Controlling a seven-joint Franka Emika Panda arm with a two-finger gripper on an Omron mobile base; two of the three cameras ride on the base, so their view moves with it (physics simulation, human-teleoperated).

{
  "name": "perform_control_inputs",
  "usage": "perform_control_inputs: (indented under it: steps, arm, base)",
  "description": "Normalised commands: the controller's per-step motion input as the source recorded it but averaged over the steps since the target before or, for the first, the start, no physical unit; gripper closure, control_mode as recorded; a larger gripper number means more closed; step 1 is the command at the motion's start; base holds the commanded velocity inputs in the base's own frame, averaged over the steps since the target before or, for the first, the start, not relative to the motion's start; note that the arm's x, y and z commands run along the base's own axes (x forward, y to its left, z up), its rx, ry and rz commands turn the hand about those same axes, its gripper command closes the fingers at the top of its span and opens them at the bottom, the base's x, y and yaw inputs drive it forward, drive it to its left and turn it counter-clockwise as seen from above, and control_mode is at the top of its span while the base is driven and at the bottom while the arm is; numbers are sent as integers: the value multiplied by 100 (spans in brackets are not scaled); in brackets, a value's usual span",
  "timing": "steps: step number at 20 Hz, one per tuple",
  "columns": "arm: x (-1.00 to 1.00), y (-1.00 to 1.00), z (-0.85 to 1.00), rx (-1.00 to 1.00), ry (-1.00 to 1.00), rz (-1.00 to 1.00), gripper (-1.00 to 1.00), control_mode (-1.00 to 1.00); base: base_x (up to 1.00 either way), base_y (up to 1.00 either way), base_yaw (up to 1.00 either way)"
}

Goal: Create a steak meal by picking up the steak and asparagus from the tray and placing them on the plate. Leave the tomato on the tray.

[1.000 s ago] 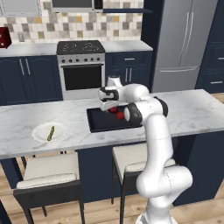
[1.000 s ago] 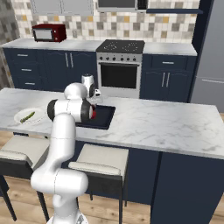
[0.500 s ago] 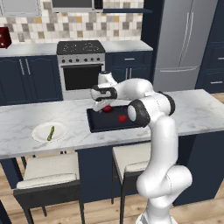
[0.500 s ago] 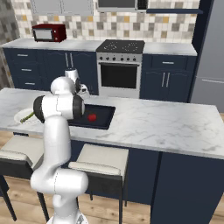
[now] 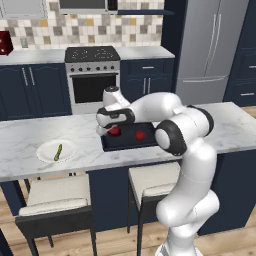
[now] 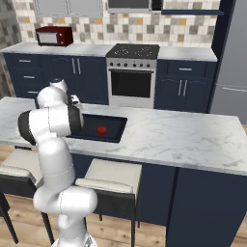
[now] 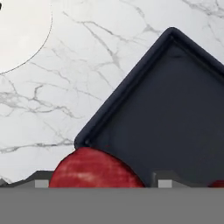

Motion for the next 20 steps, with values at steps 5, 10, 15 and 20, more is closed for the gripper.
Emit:
perform_control_inputs:
  steps: [5,10,15,20]
  arm:
    - [-18,68,35,1,0,0,100,-100]
    - [-1,72,1,0,3,0,100,-100]
    - [0,70,-1,0,8,0,100,-100]
    - [0,66,-11,0,8,0,100,-100]
  base:
    - [0,0,0]
    - [0,0,0]
    - [0,0,0]
    - [0,0,0]
